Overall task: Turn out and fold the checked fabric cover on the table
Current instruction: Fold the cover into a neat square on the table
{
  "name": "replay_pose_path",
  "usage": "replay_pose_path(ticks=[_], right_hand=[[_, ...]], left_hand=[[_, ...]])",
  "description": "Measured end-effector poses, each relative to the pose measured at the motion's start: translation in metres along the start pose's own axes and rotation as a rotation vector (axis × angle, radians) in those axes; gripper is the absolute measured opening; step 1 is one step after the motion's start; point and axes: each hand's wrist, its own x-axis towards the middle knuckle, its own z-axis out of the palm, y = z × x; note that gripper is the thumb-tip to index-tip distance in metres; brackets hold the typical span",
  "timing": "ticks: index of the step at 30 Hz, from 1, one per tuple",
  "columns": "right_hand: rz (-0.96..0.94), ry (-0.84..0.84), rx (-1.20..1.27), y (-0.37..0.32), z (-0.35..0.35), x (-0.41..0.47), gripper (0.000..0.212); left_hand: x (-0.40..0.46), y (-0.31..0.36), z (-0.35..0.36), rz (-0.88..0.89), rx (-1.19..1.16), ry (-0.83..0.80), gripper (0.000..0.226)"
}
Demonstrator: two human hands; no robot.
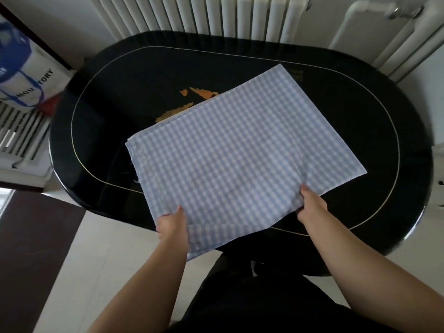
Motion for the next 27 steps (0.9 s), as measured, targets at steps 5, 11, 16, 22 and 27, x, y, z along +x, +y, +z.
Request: replay_pose_path(ticks=[5, 11, 16, 22, 27], right_hand=[[0.048, -0.199, 0.16, 0.005, 0.002, -0.003, 0.014], [0.028, -0.119, 0.037, 0.014, -0.005, 0.02, 0.019], [-0.001, -0.13, 0.031, 0.02, 0.0, 0.013, 0.014], [-0.048, -0.03, -0.159, 0.017, -0.001, 0.011, 0.02], [-0.009, -0.067, -0.129, 0.021, -0.003, 0.008, 0.009]], left_hand=[[0.011, 0.007, -0.007, 0.126, -0.013, -0.099, 0.034], [0.021, 0.014, -0.015, 0.285, -0.203, -0.083, 0.02], [0.03, 0.032, -0.026, 0.058, -0.123, -0.228, 0.06], [0.033, 0.039, -0.024, 0.147, -0.075, -0.266, 0.054], [0.036, 0.02, -0.033, 0.247, -0.176, -0.186, 0.032]])
